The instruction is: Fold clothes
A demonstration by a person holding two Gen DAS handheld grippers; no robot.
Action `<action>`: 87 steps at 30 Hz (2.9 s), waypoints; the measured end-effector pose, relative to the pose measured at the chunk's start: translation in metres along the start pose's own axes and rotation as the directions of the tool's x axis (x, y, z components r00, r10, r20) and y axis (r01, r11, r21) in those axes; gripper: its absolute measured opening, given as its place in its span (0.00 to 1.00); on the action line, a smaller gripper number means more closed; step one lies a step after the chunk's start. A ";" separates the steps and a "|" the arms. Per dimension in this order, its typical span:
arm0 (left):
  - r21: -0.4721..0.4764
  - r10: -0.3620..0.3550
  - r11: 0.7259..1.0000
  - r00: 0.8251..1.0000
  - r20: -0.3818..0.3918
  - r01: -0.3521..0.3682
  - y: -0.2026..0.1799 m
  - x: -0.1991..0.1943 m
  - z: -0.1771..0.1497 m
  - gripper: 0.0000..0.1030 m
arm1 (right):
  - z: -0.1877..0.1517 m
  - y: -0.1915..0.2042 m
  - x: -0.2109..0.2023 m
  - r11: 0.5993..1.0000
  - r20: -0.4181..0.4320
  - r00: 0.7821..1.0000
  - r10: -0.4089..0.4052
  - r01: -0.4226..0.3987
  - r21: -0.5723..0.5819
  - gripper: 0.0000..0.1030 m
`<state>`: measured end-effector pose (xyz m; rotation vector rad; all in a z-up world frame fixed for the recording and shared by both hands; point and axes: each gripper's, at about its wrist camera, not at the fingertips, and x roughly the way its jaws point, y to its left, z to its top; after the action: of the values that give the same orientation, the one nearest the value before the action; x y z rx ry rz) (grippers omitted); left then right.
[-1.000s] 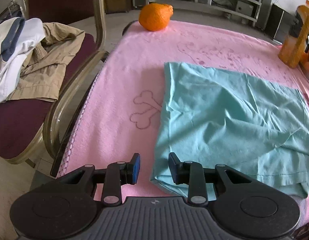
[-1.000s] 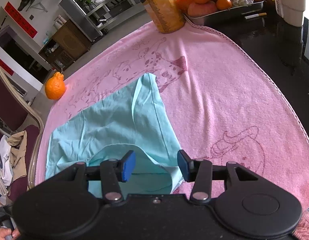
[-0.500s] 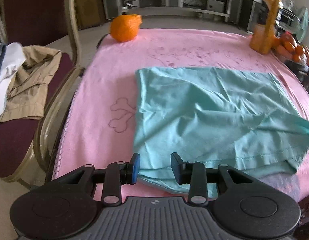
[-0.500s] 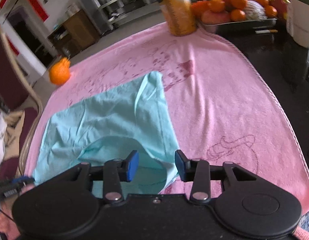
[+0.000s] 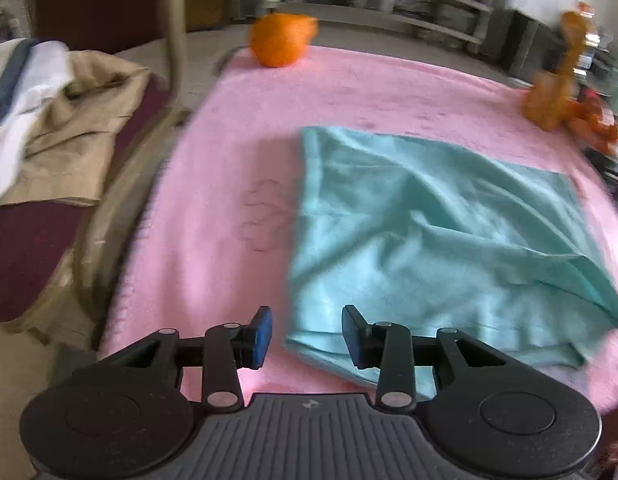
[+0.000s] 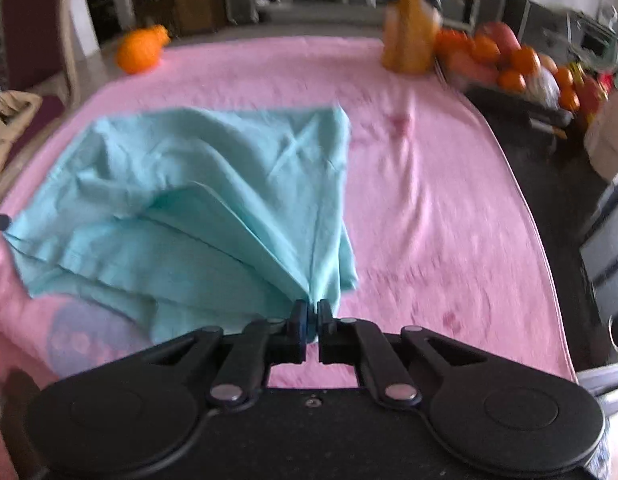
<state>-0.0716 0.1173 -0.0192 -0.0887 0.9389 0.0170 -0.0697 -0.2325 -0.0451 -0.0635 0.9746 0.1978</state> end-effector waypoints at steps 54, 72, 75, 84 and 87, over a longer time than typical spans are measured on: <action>0.621 0.265 0.670 0.912 0.313 -0.408 -0.084 0.028 -0.050 0.04 | 0.023 -0.049 0.004 0.842 0.085 0.948 0.306 -0.312 0.440 0.34; 0.014 0.303 0.953 0.953 -0.028 -0.303 0.002 0.019 -0.019 0.03 | 0.019 -0.051 0.007 0.906 0.065 0.987 0.144 -0.158 0.392 0.47; 0.052 0.300 0.953 0.954 0.002 -0.300 -0.008 0.018 -0.020 0.03 | 0.015 -0.064 0.012 0.876 0.035 0.989 0.141 -0.141 0.461 0.47; -0.016 0.308 0.951 0.945 0.108 -0.308 0.000 0.000 -0.015 0.02 | 0.008 -0.073 0.020 0.807 0.044 0.967 0.250 -0.234 0.543 0.03; -0.155 0.269 0.958 0.946 0.182 -0.243 0.021 -0.026 -0.013 0.02 | 0.007 -0.086 0.001 0.737 0.167 0.936 0.311 -0.348 0.580 0.02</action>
<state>-0.0985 0.1382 -0.0074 -0.0836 0.7403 0.3248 -0.0461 -0.3156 -0.0449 0.7130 0.9460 0.2050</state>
